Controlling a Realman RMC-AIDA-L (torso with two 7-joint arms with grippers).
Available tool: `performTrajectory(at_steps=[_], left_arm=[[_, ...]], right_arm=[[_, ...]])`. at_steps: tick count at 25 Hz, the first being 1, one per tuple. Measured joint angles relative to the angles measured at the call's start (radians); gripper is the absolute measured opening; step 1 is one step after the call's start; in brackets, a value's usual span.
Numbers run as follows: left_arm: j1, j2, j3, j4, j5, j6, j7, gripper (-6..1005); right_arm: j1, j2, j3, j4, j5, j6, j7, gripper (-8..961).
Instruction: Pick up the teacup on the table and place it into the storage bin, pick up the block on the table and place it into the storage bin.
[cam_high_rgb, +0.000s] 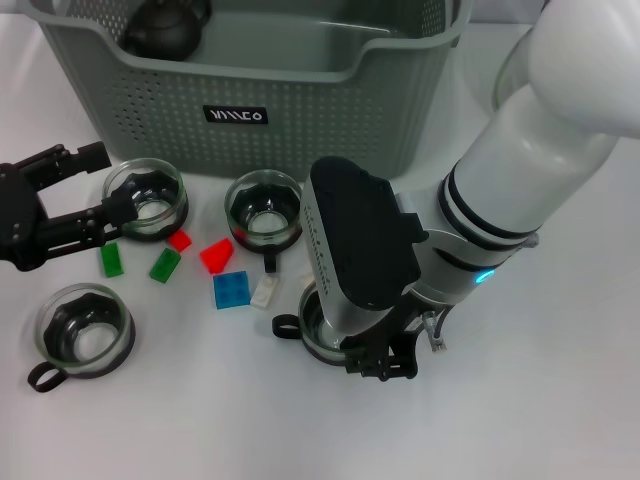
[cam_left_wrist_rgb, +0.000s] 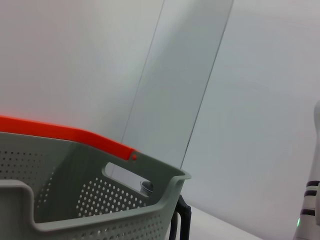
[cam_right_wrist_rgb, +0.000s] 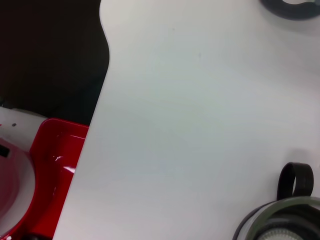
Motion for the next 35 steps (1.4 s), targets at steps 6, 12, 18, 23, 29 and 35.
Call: performTrajectory(at_steps=[6,12,18,23,29,35], left_arm=[[0.0,0.0,0.0,0.0,0.0,0.0,0.004,855],[0.0,0.0,0.001,0.0,0.002,-0.006,0.006,855],[0.0,0.0,0.001,0.0,0.001,-0.013,0.006,855],[0.0,0.0,0.001,0.0,-0.003,-0.017,0.007,856],[-0.002,0.0,-0.001,0.0,-0.004,-0.019,0.007,855],[-0.011,0.0,-0.001,0.0,-0.004,-0.026,0.007,855]], right_arm=[[-0.002,-0.002,0.004,-0.013,0.0,-0.01,0.006,211],[-0.005,-0.008,0.039,-0.041,0.0,-0.06,0.017,58],[-0.05,-0.012,0.273,-0.168,0.023,-0.296,-0.036,58],[-0.078,-0.016,0.612,-0.238,0.149,-0.497,-0.14,58],[-0.107,-0.017,0.917,-0.241,0.285,-0.535,-0.231,58],[-0.155,-0.014,1.057,-0.223,0.558,-0.346,-0.237,57]])
